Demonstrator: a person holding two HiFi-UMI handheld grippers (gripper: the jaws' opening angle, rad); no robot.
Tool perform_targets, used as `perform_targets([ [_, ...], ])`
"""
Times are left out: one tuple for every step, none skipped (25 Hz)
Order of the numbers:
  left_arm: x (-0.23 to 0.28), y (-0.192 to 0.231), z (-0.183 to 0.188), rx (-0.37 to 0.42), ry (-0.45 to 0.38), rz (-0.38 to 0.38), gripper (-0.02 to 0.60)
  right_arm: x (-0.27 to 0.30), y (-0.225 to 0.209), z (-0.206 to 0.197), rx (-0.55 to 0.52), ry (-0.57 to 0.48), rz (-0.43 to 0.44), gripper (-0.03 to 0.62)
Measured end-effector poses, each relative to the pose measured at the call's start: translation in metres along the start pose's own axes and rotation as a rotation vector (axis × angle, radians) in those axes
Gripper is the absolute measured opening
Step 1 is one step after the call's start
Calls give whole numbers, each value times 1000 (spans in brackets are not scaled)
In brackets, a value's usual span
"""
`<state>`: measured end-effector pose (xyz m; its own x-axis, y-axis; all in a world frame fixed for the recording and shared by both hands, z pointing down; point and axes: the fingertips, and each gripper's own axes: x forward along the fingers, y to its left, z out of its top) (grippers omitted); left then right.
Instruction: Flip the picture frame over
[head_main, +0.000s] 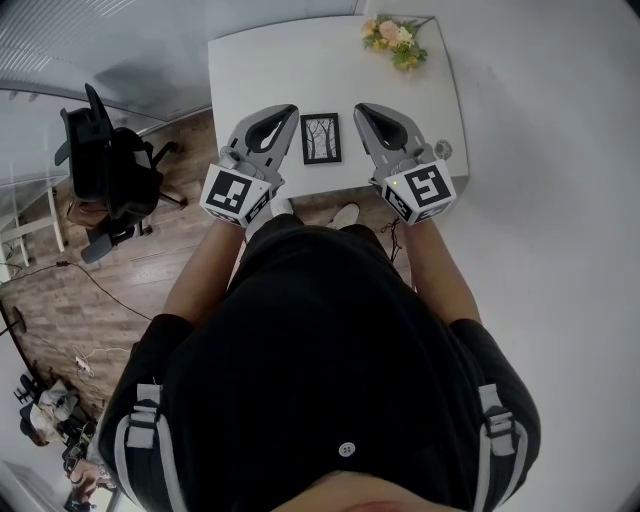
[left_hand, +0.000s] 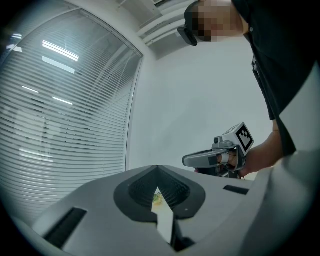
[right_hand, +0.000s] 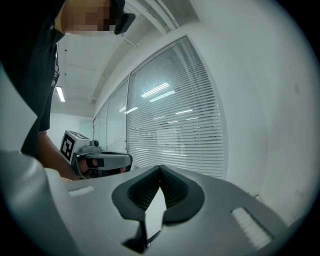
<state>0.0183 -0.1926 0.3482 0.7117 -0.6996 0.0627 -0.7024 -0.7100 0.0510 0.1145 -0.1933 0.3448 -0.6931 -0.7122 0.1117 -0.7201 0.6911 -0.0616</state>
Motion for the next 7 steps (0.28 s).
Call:
perform_targets([
  [0,0,-1,0,1,3,5,-1,0,0,1,1,-1,11],
  [-1,0,-1,1,-3,3,5,-1,0,-1,2,1,-2,11],
  [-1,0,0,4,-8,2,5,-1,0,-1,4,1,-3,11],
  [-1,1,0,5,-11,2,5,0,-1,-2,5,1,-2,11],
  [-1,2,-1,6,-13,4,5,0,-1,-2,5,1,-2,11],
  [-1,3,-1,5,-15,6,5,1,-1,-3,5,2,-2,11],
  [-1,4,-2,4,-17,9,5,1,-1,-3,5,2,-3,11],
])
